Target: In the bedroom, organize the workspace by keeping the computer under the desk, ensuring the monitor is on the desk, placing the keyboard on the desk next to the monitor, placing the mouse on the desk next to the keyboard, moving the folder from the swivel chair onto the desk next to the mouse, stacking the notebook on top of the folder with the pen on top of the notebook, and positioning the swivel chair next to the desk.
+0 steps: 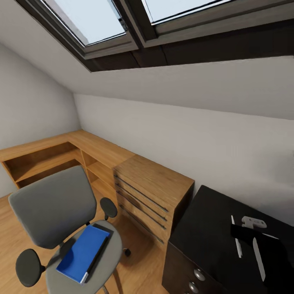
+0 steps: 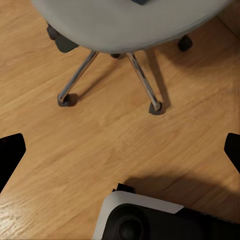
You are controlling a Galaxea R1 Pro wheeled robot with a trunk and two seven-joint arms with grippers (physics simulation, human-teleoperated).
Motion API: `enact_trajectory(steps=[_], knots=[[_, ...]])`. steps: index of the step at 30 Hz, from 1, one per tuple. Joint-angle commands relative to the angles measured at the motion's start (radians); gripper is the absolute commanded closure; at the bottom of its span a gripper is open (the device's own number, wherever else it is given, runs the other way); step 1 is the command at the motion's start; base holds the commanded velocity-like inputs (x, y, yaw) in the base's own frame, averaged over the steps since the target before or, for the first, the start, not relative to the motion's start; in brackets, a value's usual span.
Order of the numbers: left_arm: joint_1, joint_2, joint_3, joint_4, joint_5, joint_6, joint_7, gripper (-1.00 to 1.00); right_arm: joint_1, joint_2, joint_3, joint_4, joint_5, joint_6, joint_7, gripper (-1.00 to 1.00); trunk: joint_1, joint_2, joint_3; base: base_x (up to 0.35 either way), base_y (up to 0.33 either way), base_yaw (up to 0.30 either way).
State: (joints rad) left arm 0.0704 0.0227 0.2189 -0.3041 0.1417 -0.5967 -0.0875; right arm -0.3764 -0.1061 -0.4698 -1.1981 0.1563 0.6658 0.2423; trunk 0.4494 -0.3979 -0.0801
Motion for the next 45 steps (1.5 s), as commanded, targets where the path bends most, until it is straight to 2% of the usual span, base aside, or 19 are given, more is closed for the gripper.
enact_trajectory(steps=[1, 14, 26, 34, 45], knots=[[0.0, 0.0, 0.001, -0.002, 0.01, 0.0, -0.009, -1.0, -0.001, 0.0, -0.001, 0.001, 0.009, 0.002, 0.008, 1.0, 0.001, -0.002, -0.002, 0.0, -0.057, 0.0], [0.0, 0.0, 0.001, -0.002, 0.01, -0.001, -0.009, -1.0, -0.002, -0.001, 0.006, 0.081, 0.011, -0.041, 0.008, 1.0, 0.001, -0.002, -0.002, 0.0, -0.049, 0.0], [0.0, -0.008, 0.0, -0.005, 0.011, -0.002, -0.009, -1.0, -0.002, -0.001, 0.009, 0.131, 0.011, -0.133, 0.006, 1.0, 0.001, -0.002, -0.002, 0.0, -0.005, 0.0], [0.0, -0.019, 0.0, -0.006, 0.012, -0.001, -0.006, -1.0, -0.002, -0.001, 0.01, 0.156, 0.011, -0.164, 0.006, 1.0, 0.031, -0.058, -0.027, 0.0, 0.0, 0.0], [0.0, -0.021, 0.0, -0.006, 0.012, -0.001, -0.005, -1.0, -0.004, -0.001, 0.01, 0.169, 0.011, -0.18, 0.006, 1.0, 0.073, -0.135, -0.061, 0.0, 0.0, 0.0]])
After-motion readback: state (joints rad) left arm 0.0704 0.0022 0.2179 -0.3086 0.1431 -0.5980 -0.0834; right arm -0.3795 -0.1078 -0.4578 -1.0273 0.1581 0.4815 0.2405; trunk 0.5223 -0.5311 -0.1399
